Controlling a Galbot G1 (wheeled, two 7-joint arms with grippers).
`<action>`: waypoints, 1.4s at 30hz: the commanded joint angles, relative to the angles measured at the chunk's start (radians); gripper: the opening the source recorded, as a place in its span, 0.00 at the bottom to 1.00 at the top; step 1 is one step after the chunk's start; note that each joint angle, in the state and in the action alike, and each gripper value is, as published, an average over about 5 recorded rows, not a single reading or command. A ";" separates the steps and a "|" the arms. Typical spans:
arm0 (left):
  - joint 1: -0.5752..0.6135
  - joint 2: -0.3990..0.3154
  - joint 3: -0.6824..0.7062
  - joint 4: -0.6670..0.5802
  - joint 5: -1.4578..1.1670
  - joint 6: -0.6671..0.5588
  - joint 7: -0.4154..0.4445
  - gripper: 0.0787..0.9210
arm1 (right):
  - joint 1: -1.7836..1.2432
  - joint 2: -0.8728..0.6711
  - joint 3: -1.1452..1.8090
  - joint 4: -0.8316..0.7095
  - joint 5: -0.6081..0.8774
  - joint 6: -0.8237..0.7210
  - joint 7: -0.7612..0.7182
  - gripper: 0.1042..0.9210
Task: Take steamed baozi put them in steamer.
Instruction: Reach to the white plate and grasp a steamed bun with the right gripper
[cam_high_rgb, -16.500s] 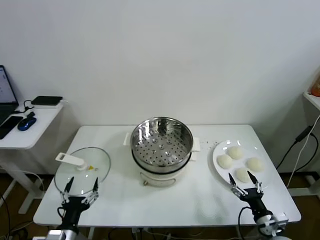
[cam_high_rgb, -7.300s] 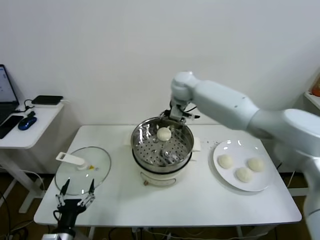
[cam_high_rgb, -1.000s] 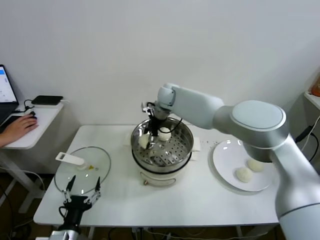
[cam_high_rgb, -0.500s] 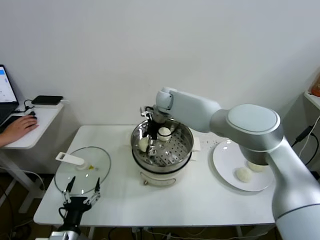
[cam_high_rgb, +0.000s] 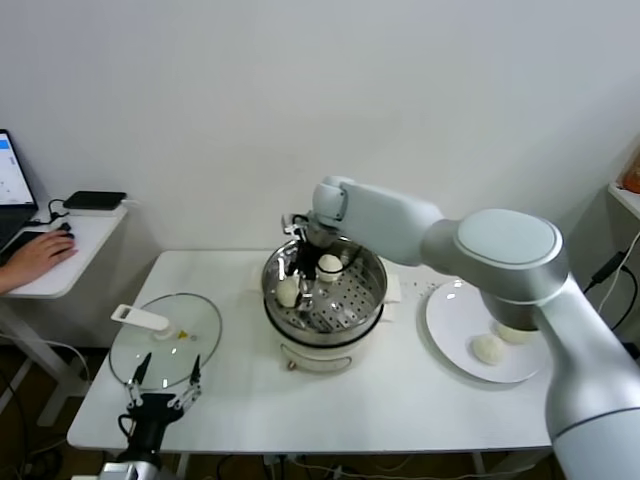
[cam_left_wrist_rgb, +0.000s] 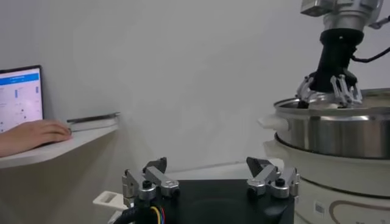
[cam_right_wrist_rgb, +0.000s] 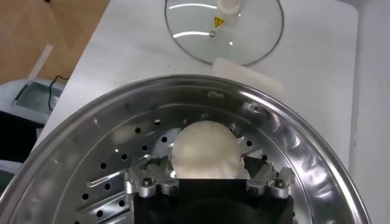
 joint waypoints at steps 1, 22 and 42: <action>0.000 0.001 0.001 0.001 0.001 0.000 0.000 0.88 | 0.125 -0.113 -0.028 0.165 0.058 -0.005 -0.003 0.88; -0.011 0.004 0.014 -0.006 0.015 0.014 0.004 0.88 | 0.295 -0.802 -0.081 0.597 -0.169 0.019 -0.022 0.88; -0.008 -0.013 0.023 -0.010 0.054 0.030 0.005 0.88 | -0.234 -1.035 0.247 0.548 -0.602 0.133 -0.030 0.88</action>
